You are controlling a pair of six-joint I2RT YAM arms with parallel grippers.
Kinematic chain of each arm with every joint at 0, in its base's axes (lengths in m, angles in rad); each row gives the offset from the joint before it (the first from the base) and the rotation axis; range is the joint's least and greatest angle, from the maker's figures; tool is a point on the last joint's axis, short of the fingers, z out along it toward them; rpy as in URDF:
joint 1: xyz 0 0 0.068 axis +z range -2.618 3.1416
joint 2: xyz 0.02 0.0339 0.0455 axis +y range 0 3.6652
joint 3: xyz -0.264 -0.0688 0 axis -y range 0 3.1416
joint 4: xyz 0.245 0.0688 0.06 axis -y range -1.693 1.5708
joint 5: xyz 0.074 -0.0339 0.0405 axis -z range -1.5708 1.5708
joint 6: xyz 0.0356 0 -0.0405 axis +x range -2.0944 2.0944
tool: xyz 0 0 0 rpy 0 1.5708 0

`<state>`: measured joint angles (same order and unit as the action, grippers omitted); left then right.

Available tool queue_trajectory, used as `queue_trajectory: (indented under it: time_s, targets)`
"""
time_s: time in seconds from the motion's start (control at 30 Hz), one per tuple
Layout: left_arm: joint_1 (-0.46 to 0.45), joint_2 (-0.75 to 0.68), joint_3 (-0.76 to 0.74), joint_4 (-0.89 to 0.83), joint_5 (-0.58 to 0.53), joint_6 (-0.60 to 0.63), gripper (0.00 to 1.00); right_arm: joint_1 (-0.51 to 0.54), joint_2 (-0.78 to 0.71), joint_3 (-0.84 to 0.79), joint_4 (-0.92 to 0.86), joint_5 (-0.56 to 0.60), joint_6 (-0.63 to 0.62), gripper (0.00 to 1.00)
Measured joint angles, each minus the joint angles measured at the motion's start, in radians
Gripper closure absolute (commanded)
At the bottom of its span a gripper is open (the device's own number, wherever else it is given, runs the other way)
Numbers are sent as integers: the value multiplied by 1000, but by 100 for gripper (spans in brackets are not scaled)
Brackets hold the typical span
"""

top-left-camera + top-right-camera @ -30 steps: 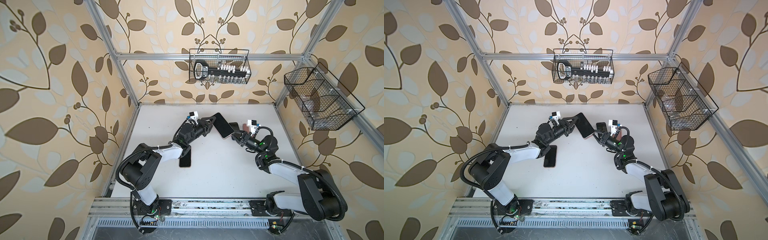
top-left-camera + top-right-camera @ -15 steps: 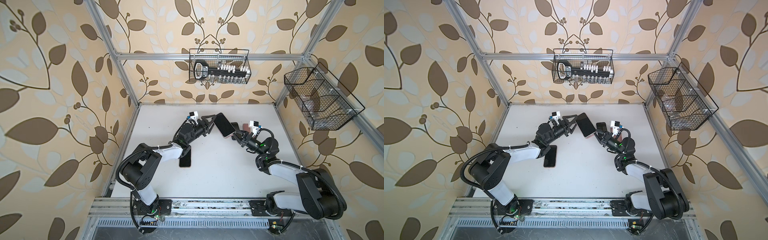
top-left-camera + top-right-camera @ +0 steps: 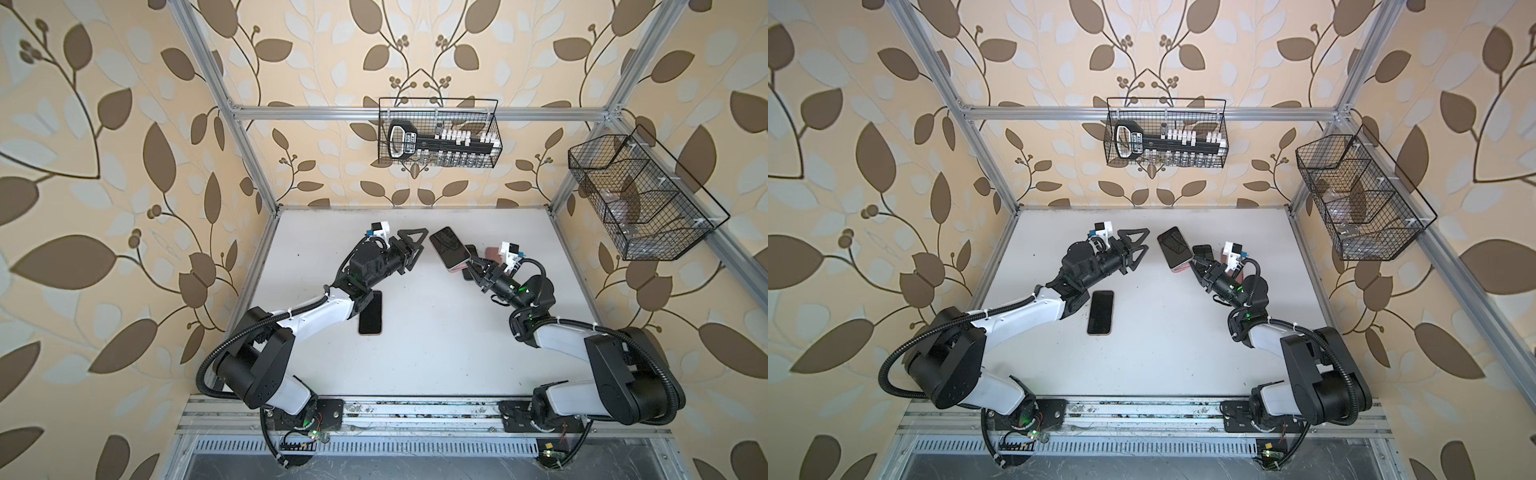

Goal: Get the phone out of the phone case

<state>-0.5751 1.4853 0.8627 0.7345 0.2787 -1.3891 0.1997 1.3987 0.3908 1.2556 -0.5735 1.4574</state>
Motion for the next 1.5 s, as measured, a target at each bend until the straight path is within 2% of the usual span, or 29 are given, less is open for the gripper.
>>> queue_trajectory:
  time_s: [0.27,0.3,0.33,0.37,0.77,1.1,1.5]
  targets:
    - [-15,0,7,-64,-1,-4,17,0,37,0,38,18,10,100]
    - [-22,0,11,-77,-2,-3,7,0,43,0,44,19,12,100]
    - [-29,0,14,-86,-2,-2,2,0,47,0,47,21,13,100]
    - [-38,0,18,-95,-1,-10,1,0,52,0,52,22,16,100]
    - [-178,-42,54,-237,-35,-111,1,0,59,0,57,42,8,100]
    - [-187,-28,65,-219,-52,-181,1,0,39,-2,42,43,-12,100]
    - [-199,22,94,-174,-53,-209,1,0,4,-19,19,43,-29,100]
